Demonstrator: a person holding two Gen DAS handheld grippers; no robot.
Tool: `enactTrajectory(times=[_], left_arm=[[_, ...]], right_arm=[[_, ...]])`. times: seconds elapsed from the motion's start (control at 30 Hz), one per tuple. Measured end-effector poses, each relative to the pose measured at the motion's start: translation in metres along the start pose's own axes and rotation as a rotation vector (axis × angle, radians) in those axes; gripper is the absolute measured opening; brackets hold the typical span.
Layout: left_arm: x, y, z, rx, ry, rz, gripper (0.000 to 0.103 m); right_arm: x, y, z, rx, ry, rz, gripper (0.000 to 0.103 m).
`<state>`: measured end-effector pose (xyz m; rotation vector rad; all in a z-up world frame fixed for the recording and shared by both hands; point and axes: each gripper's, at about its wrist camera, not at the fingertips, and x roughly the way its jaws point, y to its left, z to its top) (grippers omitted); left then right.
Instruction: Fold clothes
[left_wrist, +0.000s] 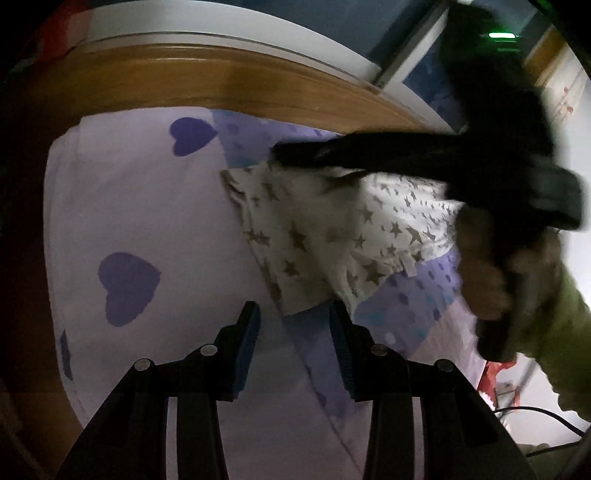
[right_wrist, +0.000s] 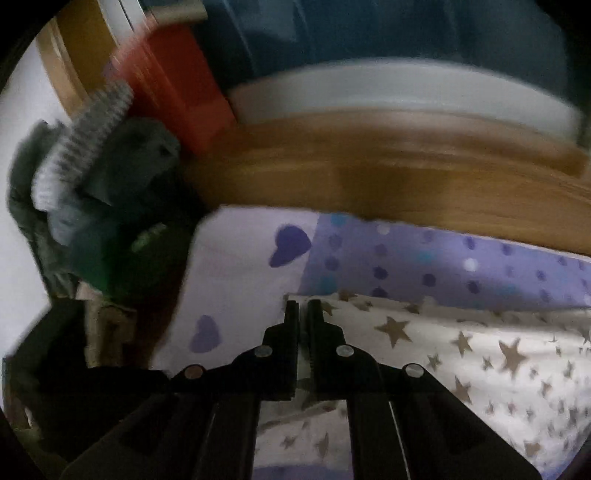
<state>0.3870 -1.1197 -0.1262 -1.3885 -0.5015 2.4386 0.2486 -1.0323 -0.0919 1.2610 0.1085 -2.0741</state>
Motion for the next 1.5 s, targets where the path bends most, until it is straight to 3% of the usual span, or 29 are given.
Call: enactTrajectory(times=[0.1, 0.2, 0.27, 0.33, 0.4, 0.47, 0.57, 0.73, 0.93, 1.1, 1.23, 1.3, 1.4, 1.5], left_arm=[[-0.001, 0.005, 0.002, -0.005, -0.003, 0.001, 0.039], [-0.001, 0.007, 0.006, -0.001, -0.004, 0.004, 0.039], [-0.002, 0.007, 0.008, 0.004, -0.004, 0.007, 0.039], [-0.004, 0.008, 0.012, 0.012, -0.010, 0.008, 0.039], [-0.005, 0.010, 0.017, 0.019, -0.014, 0.003, 0.039], [-0.005, 0.011, 0.021, 0.026, -0.015, 0.000, 0.039], [-0.002, 0.010, 0.028, 0.044, -0.014, 0.000, 0.039], [0.004, 0.013, 0.037, 0.030, -0.011, -0.004, 0.039], [0.006, 0.024, 0.049, -0.027, -0.032, -0.029, 0.039], [0.005, 0.037, 0.055, -0.091, -0.079, -0.001, 0.039], [0.015, 0.039, 0.063, -0.084, -0.087, -0.003, 0.039], [0.014, 0.031, 0.067, -0.042, -0.118, 0.008, 0.009], [0.013, 0.026, 0.076, -0.022, -0.151, 0.047, 0.007], [0.020, 0.030, 0.087, -0.017, -0.145, 0.148, 0.007]], right_arm=[[0.032, -0.006, 0.003, 0.015, 0.058, -0.020, 0.005], [0.027, -0.010, 0.004, 0.062, 0.038, -0.004, 0.011], [0.012, -0.010, 0.002, 0.084, 0.008, 0.004, 0.021], [-0.011, -0.011, -0.002, 0.098, -0.055, 0.016, 0.046], [-0.037, -0.013, -0.011, 0.112, -0.126, 0.012, 0.052], [-0.059, -0.013, -0.024, 0.094, -0.177, -0.012, 0.052], [-0.071, -0.009, -0.052, 0.013, -0.163, -0.111, 0.052], [-0.057, 0.005, -0.100, -0.135, -0.090, -0.211, 0.052], [-0.031, 0.032, -0.110, -0.285, -0.116, -0.264, 0.049], [-0.022, 0.039, -0.109, -0.277, -0.139, -0.251, 0.029], [-0.017, 0.037, -0.109, -0.246, -0.133, -0.223, 0.029], [-0.016, 0.035, -0.107, -0.233, -0.130, -0.217, 0.028], [-0.010, 0.035, -0.094, -0.181, -0.131, -0.182, 0.027], [0.004, 0.038, -0.077, -0.131, -0.129, -0.127, 0.027]])
